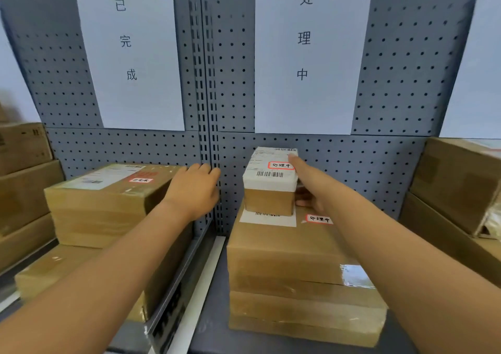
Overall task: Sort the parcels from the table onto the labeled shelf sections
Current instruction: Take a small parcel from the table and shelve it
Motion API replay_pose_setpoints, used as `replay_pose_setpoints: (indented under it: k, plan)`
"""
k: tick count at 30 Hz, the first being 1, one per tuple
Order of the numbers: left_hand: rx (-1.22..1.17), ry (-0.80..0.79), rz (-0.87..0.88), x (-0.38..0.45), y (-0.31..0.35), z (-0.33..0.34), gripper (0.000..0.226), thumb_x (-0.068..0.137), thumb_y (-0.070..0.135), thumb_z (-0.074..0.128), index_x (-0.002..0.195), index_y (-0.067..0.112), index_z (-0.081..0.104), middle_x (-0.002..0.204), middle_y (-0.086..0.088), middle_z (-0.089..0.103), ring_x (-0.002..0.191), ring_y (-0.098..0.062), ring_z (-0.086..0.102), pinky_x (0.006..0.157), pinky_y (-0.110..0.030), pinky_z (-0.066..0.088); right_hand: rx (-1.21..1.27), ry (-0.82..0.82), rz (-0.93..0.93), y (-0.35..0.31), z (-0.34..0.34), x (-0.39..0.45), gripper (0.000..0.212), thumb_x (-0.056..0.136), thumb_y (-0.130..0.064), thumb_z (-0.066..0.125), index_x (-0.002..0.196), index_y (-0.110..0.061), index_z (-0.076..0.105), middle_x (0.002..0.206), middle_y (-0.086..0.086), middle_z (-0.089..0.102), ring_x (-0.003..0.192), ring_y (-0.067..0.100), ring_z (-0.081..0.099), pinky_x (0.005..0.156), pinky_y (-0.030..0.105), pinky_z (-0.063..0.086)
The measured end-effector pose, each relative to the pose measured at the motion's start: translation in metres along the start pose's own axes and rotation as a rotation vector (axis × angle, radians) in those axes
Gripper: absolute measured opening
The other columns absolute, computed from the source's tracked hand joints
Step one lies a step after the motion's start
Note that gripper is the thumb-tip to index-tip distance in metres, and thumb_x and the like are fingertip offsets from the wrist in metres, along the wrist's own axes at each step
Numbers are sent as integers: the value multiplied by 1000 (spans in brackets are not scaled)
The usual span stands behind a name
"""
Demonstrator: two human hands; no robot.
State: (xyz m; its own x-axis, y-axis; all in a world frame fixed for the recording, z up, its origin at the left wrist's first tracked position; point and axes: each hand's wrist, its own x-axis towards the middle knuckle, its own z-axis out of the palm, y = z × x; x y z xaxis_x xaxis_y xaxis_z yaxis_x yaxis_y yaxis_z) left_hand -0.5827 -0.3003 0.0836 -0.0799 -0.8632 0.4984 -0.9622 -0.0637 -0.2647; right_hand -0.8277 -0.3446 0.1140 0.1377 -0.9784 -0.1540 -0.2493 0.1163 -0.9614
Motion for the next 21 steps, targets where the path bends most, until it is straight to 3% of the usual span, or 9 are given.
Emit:
replay_pose_setpoints:
  k: [4,6,8,10,13,18,21]
  plan:
    - [7,-34,7,-1,6,0,39,95,32,45,132,19,49,122,-5,58,115,-26,53,96,-40,41,-65,54,-31,-4,-6,1,57,95,-65,38,112,-16,60,110,4,64,99,25,57,87,37,47]
    - [12,-41,7,-9,7,-6,42,96,32,45,136,18,46,126,-5,57,118,-26,52,99,-41,41,-112,137,-111,-8,-8,-3,42,99,-58,37,93,-19,50,83,-1,55,76,16,50,68,30,38]
    - [9,-47,2,-21,8,-15,42,96,31,45,135,18,47,128,-5,57,118,-26,51,100,-41,41,-159,206,-231,-12,-8,-11,31,102,-47,39,93,-18,46,75,-5,49,69,12,47,57,27,31]
    - [17,-51,-14,-39,7,-28,37,95,30,45,130,18,49,125,-5,57,116,-26,52,98,-41,41,-195,246,-370,-13,-5,-22,29,100,-41,45,108,-13,52,91,-3,57,87,19,55,67,28,40]
    - [27,-52,-72,-75,5,-52,31,96,32,43,123,19,50,122,-5,58,114,-26,53,95,-40,43,-333,301,-605,-10,7,-51,39,98,-31,52,131,-12,51,130,7,55,124,27,47,100,40,43]
    - [43,-80,-203,-156,-4,-92,34,97,34,40,124,18,52,125,-7,58,113,-28,54,92,-40,43,-737,124,-1021,2,53,-118,40,95,-22,53,134,-14,53,131,8,57,123,28,47,104,40,36]
    - [90,-140,-285,-211,-12,-110,32,97,31,41,126,20,50,125,-5,58,113,-27,53,91,-40,41,-867,-93,-1167,22,91,-154,40,95,-22,53,134,-16,51,126,6,57,119,26,48,102,39,37]
